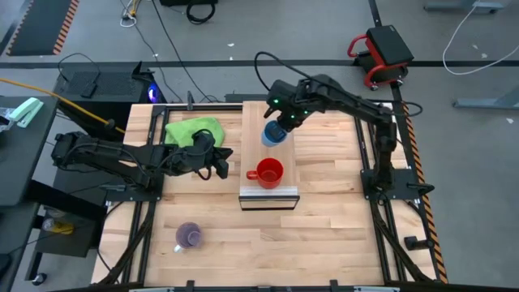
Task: Stack small to large cups/mugs on shelf
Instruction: Put the blue cup on the shelf
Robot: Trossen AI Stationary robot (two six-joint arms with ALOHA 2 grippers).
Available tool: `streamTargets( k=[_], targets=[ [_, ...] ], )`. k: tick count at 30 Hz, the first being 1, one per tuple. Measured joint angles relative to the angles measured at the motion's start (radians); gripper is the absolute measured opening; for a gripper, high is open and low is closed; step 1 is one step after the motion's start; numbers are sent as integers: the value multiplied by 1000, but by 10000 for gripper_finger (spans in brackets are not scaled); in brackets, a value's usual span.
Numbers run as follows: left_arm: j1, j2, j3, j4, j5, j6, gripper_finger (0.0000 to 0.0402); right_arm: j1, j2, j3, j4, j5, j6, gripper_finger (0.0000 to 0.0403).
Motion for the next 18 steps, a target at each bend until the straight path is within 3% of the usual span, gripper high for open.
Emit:
streamTargets(
  k=[18],
  targets=[
    [0, 0, 0, -29, 0, -2, 51, -13, 12, 0, 0, -76, -51, 3]
  ],
)
